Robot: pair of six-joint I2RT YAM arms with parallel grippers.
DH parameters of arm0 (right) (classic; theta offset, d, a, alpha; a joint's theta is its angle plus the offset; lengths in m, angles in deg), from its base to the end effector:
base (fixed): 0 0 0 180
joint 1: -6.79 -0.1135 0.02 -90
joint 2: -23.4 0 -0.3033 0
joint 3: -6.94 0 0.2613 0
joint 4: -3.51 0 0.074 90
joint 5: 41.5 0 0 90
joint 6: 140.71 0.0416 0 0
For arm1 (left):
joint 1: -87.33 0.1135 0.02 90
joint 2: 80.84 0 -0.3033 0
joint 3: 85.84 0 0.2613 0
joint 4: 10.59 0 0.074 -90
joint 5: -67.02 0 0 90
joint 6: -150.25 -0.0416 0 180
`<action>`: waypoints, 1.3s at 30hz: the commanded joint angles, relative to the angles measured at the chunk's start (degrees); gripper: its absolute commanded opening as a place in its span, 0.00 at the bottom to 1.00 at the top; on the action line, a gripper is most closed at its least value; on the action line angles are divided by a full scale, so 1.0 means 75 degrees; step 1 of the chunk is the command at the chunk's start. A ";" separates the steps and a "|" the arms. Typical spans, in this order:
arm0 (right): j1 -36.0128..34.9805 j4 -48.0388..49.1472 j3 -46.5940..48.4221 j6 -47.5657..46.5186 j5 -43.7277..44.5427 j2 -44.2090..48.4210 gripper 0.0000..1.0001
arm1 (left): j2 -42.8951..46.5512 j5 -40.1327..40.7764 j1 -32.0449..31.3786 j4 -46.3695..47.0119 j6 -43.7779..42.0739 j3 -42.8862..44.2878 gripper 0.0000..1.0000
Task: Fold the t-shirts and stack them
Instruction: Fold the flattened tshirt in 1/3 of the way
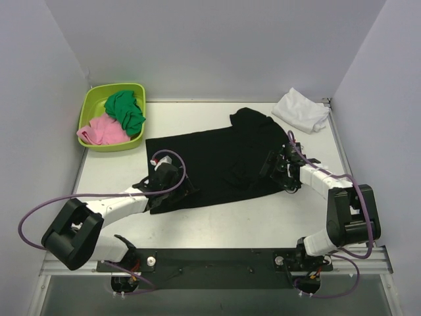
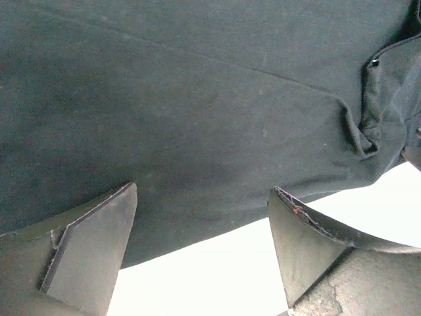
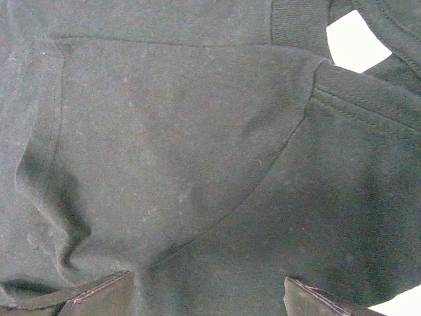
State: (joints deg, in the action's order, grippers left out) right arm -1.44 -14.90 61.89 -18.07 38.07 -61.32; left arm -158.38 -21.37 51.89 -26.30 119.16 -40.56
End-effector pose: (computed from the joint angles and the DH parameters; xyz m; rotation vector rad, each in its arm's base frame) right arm 0.2914 0.0498 0.2001 0.4371 2.4277 0.5397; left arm 0.2067 -0.1457 0.1843 -0.5294 2.4811 -0.6906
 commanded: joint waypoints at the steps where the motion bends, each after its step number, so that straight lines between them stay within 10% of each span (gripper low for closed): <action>1: 0.0300 -0.0863 -0.0201 -0.0040 0.0524 0.0024 1.00 | 0.0329 0.0477 0.0248 -0.1538 -0.0309 -0.0447 0.91; 14: 0.0570 -0.1625 -0.0376 0.0065 0.1156 0.0140 1.00 | 0.1876 0.0477 0.0483 -0.2628 -0.0496 -0.0939 0.94; 24: 0.0558 -0.2012 -0.0262 0.0218 0.0994 0.2856 1.00 | 0.3775 0.0571 0.0671 -0.4046 -0.0800 -0.0390 0.95; 39: 0.0394 -0.0091 0.1475 0.0534 -0.0237 0.0319 1.00 | 0.1199 0.0360 0.0706 -0.2511 -0.0941 0.1040 0.95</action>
State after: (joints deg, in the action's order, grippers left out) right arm 1.81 -20.01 70.91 -14.68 38.37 -55.07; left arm -146.73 -19.19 56.74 -49.30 112.52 -36.27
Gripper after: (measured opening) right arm 0.999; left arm 0.949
